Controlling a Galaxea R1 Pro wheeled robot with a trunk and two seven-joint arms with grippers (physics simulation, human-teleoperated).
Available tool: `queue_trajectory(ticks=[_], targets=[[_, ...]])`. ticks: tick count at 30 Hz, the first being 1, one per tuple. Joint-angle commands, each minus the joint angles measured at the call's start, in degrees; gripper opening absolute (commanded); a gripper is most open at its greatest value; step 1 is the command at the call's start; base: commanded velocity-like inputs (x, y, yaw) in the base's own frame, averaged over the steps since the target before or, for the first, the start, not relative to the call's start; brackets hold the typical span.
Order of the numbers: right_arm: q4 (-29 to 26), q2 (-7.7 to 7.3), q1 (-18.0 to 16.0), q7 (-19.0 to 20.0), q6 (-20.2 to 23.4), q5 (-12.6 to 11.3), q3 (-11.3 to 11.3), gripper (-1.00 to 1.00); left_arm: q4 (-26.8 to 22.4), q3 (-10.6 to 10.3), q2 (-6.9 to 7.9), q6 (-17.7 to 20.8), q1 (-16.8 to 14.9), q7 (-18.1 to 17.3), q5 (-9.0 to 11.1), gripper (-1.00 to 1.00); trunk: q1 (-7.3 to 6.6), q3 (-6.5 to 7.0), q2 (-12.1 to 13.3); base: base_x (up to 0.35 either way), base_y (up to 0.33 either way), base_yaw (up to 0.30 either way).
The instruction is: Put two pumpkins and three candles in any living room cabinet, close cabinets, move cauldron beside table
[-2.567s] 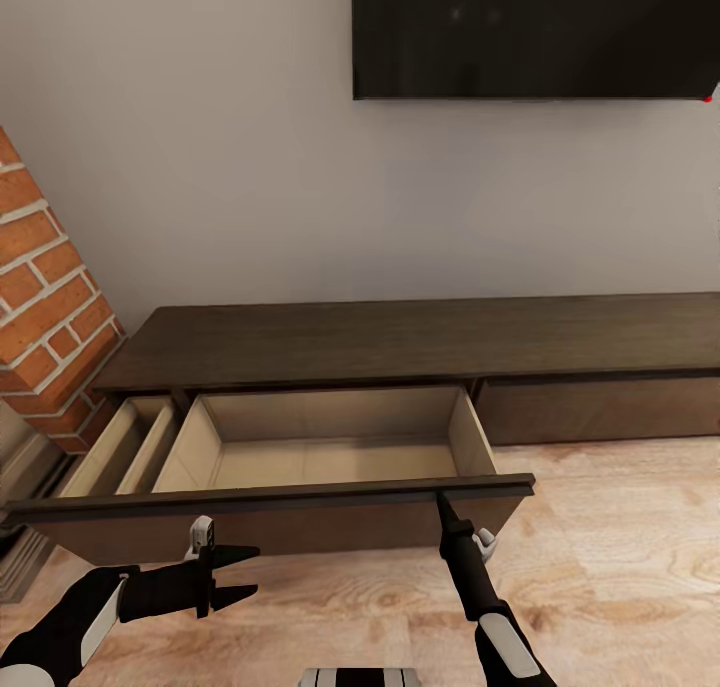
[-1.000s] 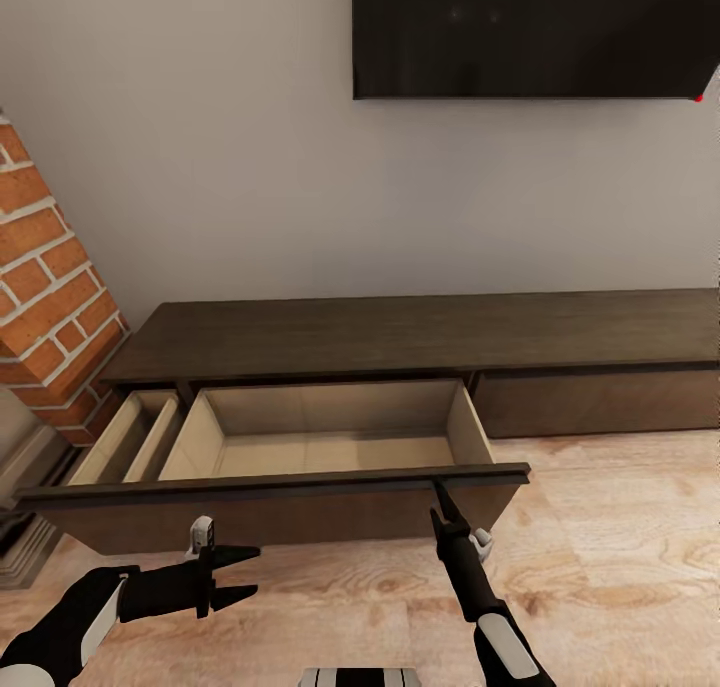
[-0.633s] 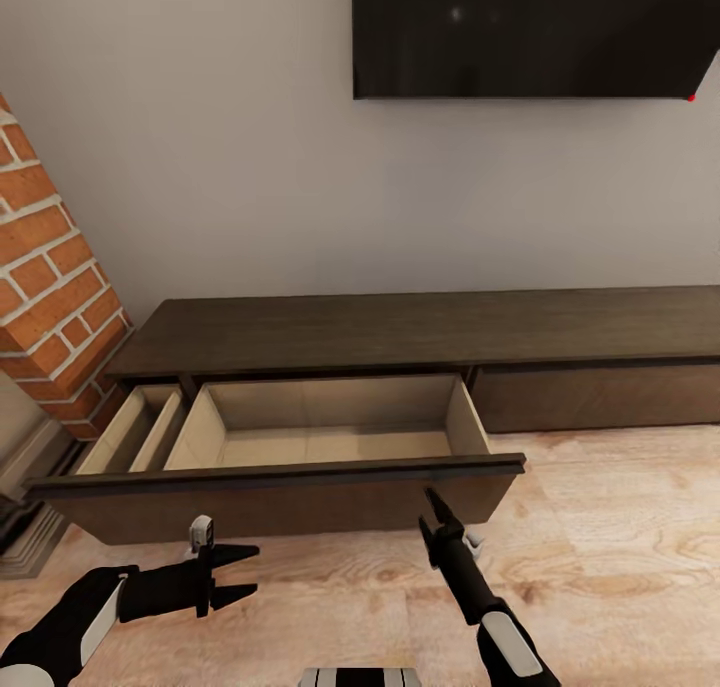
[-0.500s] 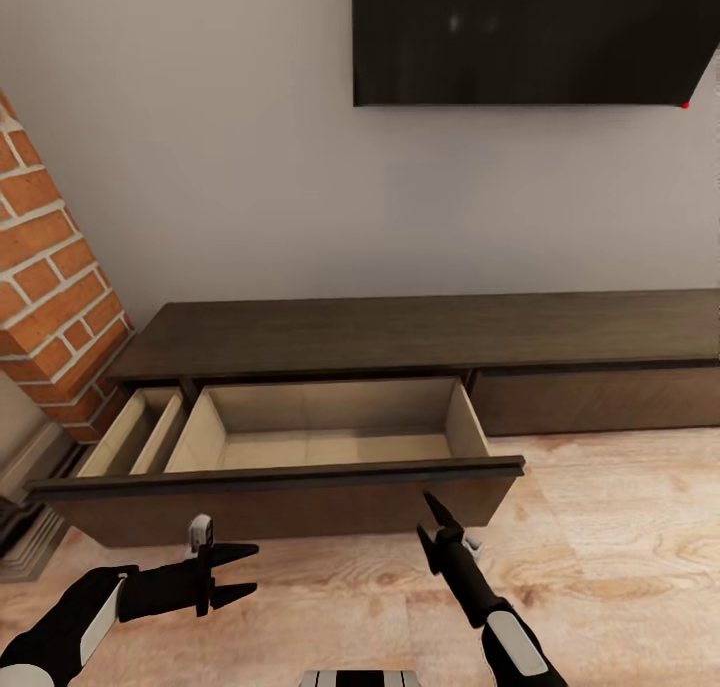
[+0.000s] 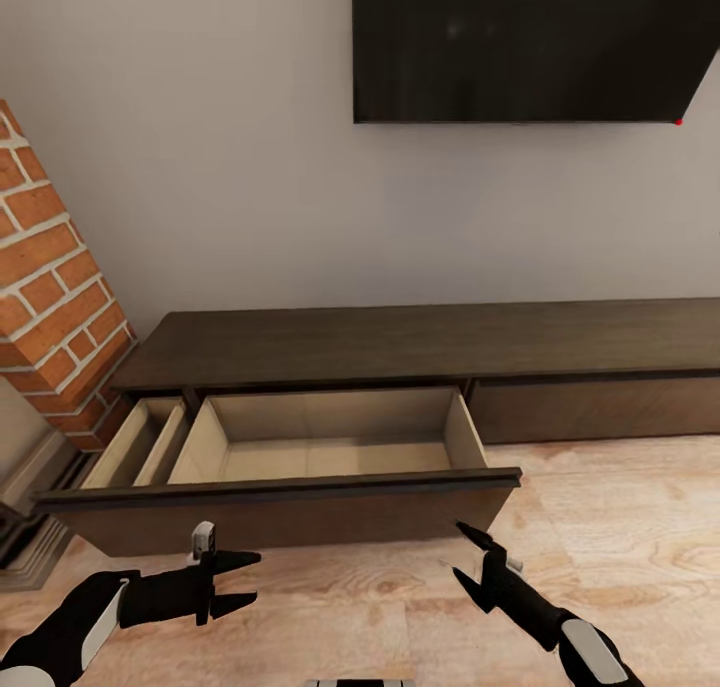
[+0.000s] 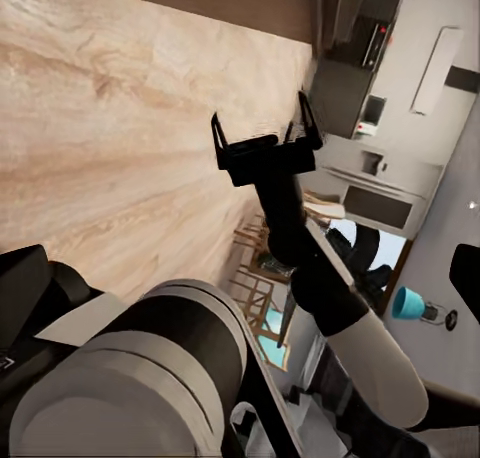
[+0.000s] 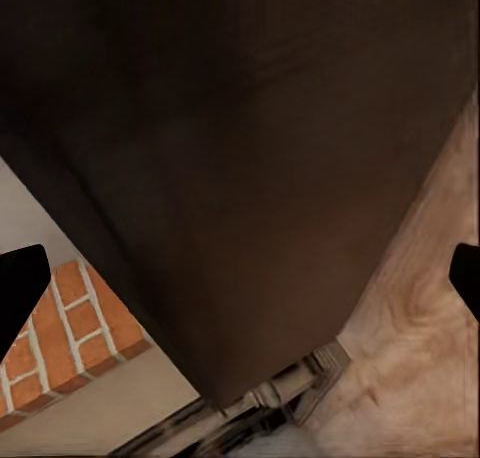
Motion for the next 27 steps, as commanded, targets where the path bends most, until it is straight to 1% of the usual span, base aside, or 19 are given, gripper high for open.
queue_trajectory(ticks=[1, 2, 3, 4, 5, 6, 7, 8, 9, 10, 13, 15, 17, 24, 27], targets=[[0.83, -1.47, 0.21, 0.04, 1.12, 0.11, 0.01, 1.00, 0.03, -0.04, -0.05, -0.11, -0.04, 0.13, -0.47, 1.00, -0.22, 0.18, 0.42, -0.007, 0.000, 0.000], [1.91, -2.55, 0.51, 0.13, 1.85, 0.22, 0.00, 1.00, 0.04, -0.09, -0.09, -0.19, -0.04, 0.22, -1.23, 1.00, -0.44, 0.36, 0.82, -0.064, 0.000, 0.000], [2.49, -2.97, 0.67, 0.21, 2.10, 0.26, -0.01, 1.00, 0.04, -0.18, -0.15, -0.22, -0.02, 0.25, -1.74, 1.00, -0.66, 0.54, 1.22, -0.109, 0.000, 0.000], [3.59, -3.63, 1.01, 0.35, 2.40, 0.36, -0.03, 1.00, 0.05, -0.53, -0.33, -0.26, -0.03, 0.27, -3.06, 1.00, -0.88, 0.72, 1.62, -0.188, 0.000, 0.000], [4.04, -3.89, 1.17, 0.39, 2.49, 0.40, -0.03, 1.00, 0.05, -0.74, -0.41, -0.28, -0.01, 0.27, -3.80, 1.00, -1.10, 0.90, 2.02, -0.205, 0.000, 0.000], [4.70, -4.25, 1.41, 0.43, 2.60, 0.48, -0.03, 1.00, 0.05, -1.09, -0.57, -0.30, 0.02, 0.28, -5.20, 1.00, -1.32, 1.08, 2.42, -0.169, 0.000, 0.000], [4.95, -4.40, 1.51, 0.43, 2.64, 0.52, -0.03, 1.00, 0.07, -1.23, -0.69, -0.32, 0.03, 0.28, -5.83, 1.00, -1.54, 1.26, 2.82, -0.135, 0.000, 0.000], [5.46, -4.69, 1.75, 0.43, 2.69, 0.63, -0.02, 1.00, 0.23, -1.55, -1.23, -0.39, 0.04, 0.33, -7.23, 1.00, -1.76, 1.44, 3.22, -0.069, 0.000, 0.000], [5.58, -4.75, 1.89, 0.38, 2.69, 0.67, -0.02, 1.00, 0.30, -1.64, -1.47, -0.41, 0.01, 0.34, -7.54, 1.00, -1.98, 1.62, 3.62, -0.055, 0.000, 0.000], [5.89, -4.89, 3.06, 0.18, 2.69, 0.73, -0.02, 1.00, 0.54, -1.91, -2.24, -0.47, -0.01, 0.48, -8.28, 1.00, -2.20, 1.80, 4.03, -0.023, 0.000, 0.000], [6.01, -5.02, 4.75, 0.13, 2.72, 0.67, -0.15, 1.00, 0.67, -2.03, -2.59, -0.49, -0.04, 1.64, -8.59, 1.00, -2.86, 2.34, 5.23, -0.013, 0.000, 0.000], [6.07, -5.06, 6.09, 0.01, 2.70, 0.68, -0.27, 1.00, 0.94, -2.08, -2.76, -0.50, -0.03, 4.18, -8.70, 1.00, -3.30, 2.70, 6.03, -0.004, 0.000, 0.000], [6.09, -4.97, 6.48, -0.10, 2.54, 0.67, -0.16, 1.00, 1.18, -2.07, -2.81, -0.51, -0.06, 5.49, -8.71, 1.00, -3.74, 3.06, 6.83, -0.002, 0.000, 0.000], [6.10, -4.98, 6.72, 0.39, 1.70, 0.46, -0.35, 1.00, 1.36, -1.96, -2.84, -0.51, -0.04, 6.36, -8.71, 1.00, -5.28, 4.31, 9.64, 0.000, 0.000, 0.000], [6.13, -4.99, 6.74, -0.01, 1.22, 0.57, -0.34, 1.00, 1.37, -1.94, -2.84, -0.51, -0.04, 6.37, -8.71, 1.00, -5.94, 4.85, 10.84, 0.000, 0.000, 0.000]])
